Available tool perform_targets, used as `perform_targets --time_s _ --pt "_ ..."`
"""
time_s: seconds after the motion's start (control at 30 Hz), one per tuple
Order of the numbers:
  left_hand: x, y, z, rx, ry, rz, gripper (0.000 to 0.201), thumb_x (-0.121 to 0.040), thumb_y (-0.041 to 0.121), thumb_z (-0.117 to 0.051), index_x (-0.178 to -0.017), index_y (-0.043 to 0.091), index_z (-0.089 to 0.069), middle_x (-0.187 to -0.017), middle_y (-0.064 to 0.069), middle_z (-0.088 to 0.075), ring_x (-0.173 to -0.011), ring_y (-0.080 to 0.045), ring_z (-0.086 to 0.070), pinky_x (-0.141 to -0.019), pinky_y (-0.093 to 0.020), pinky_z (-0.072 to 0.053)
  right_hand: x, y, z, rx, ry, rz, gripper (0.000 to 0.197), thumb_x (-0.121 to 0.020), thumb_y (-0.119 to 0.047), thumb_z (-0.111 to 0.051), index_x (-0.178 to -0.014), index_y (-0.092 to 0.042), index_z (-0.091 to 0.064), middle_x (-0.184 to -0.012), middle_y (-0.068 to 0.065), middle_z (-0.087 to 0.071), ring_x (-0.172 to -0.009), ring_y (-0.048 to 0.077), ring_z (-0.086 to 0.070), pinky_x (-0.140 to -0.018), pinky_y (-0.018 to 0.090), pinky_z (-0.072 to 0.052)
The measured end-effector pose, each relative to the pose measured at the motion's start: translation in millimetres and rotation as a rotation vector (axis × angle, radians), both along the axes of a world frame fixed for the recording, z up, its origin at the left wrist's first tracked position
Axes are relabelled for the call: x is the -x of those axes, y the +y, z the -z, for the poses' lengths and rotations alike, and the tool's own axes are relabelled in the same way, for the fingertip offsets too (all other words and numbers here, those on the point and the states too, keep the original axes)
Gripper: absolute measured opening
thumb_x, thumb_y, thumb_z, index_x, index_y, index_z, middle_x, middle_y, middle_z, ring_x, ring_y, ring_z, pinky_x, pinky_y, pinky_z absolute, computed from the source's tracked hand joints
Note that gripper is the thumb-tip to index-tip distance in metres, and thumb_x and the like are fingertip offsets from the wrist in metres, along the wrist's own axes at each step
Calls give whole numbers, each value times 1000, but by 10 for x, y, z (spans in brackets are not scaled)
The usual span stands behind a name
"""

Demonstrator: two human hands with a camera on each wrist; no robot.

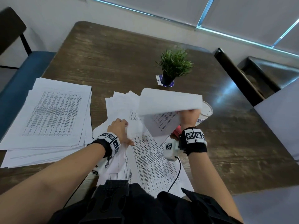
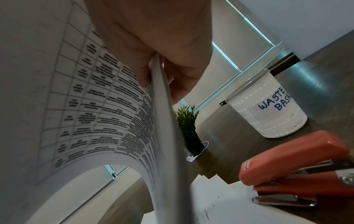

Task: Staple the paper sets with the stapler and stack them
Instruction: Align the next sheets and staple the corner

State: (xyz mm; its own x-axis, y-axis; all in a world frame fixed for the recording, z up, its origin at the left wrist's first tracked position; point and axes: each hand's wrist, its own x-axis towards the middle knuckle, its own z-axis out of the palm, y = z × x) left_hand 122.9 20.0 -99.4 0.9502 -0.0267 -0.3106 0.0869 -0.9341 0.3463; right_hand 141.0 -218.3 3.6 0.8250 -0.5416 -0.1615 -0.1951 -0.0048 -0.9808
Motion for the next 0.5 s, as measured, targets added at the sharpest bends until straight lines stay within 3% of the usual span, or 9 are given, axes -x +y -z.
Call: perform_targets --time_s 0.07,0.13,0.27,0.37,0.4,0.5 --pt "-7 14 -22 -21 25 11 105 -48 63 -87 -135 22 -43 -131 -2 -47 -124 -22 -45 -101 -39 -39 -39 33 -162 88 -88 47 28 -87 -21 -71 -108 -4 -61 -99 8 -66 -91 21 -62 -83 34 -51" --pt "-21 7 -70 -62 51 15 104 -49 66 -85 -134 22 -45 -129 -3 -49 -123 -23 -47 -101 -39 -39 -20 52 -254 91 -138 24 33 -86 -22 -72 -113 -6 -61 -107 7 -68 -101 23 -65 -94 40 -52" --pt "26 -20 -83 -136 23 55 76 -54 69 -80 -109 19 -64 -127 -2 -47 -119 -23 -46 -95 -37 -41 39 3 -157 178 -157 52 37 -87 -20 -71 -117 -1 -60 -114 15 -68 -108 28 -64 -96 49 -51" --pt "41 -23 -67 49 -92 49 44 -67 47 -83 -87 10 -71 -140 -1 -44 -120 -20 -48 -98 -33 -41 24 -26 -169 168 -206 54 33 -88 -17 -70 -117 -3 -63 -115 11 -69 -108 24 -65 -97 47 -51" --pt "-13 7 -92 142 -116 0 38 -73 39 -81 -86 5 -72 -140 -4 -48 -119 -21 -51 -98 -33 -42 27 -37 -176 146 -213 52 33 -88 -18 -70 -117 -4 -64 -115 9 -69 -108 23 -65 -96 46 -52" --pt "-257 165 -405 349 -237 -209 30 -88 25 -68 -100 -3 -69 -114 -18 -66 -111 -34 -59 -93 -37 -47 2 -92 -199 135 -222 60 28 -88 -22 -70 -112 -7 -65 -111 8 -69 -103 22 -66 -94 45 -53"
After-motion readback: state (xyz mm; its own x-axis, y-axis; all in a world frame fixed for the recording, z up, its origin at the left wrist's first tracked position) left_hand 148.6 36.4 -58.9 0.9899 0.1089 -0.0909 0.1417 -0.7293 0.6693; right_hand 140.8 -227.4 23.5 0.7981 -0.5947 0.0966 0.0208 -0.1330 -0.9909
